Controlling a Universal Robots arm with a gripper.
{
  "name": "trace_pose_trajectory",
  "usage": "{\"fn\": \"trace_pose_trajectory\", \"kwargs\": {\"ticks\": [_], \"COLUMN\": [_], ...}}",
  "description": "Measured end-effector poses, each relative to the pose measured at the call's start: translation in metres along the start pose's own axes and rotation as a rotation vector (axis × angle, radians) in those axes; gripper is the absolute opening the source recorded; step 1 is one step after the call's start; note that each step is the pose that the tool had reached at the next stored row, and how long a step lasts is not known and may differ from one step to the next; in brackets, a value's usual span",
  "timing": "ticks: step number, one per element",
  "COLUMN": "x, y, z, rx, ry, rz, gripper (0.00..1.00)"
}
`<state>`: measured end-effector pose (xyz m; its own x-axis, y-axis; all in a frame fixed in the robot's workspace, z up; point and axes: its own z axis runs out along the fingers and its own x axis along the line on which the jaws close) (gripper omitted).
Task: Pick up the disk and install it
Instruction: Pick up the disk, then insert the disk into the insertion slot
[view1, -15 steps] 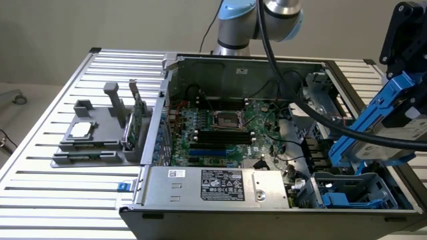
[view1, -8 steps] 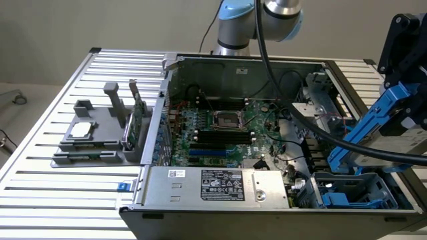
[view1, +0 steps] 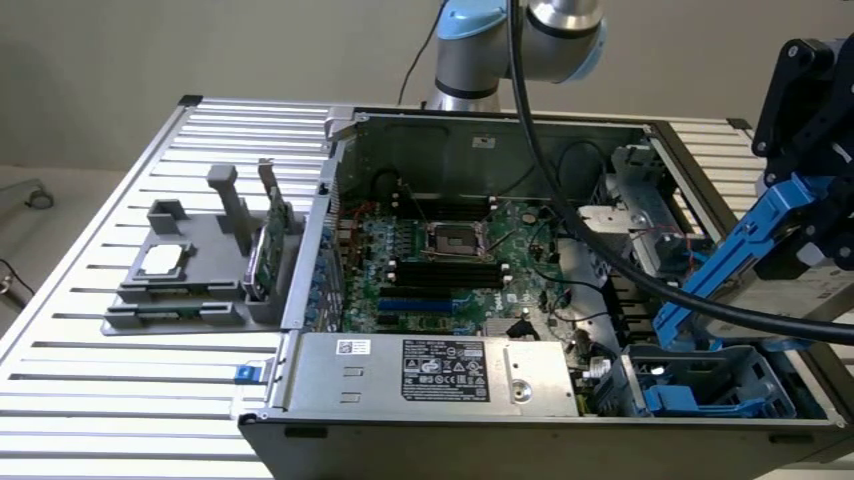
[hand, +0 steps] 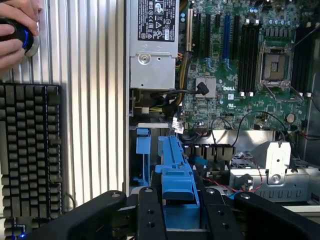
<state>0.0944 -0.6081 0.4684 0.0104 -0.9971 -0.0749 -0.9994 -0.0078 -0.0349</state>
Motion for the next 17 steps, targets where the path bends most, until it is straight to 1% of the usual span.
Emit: {"fn": "trace_pose_trajectory", "kwargs": {"ticks": [17], "x": [0.0], "y": [0.0], "z": [0.0], "rx": [0.0001], "ry": [-0.0088], "rz": [0.0], "gripper": [0.33]}}
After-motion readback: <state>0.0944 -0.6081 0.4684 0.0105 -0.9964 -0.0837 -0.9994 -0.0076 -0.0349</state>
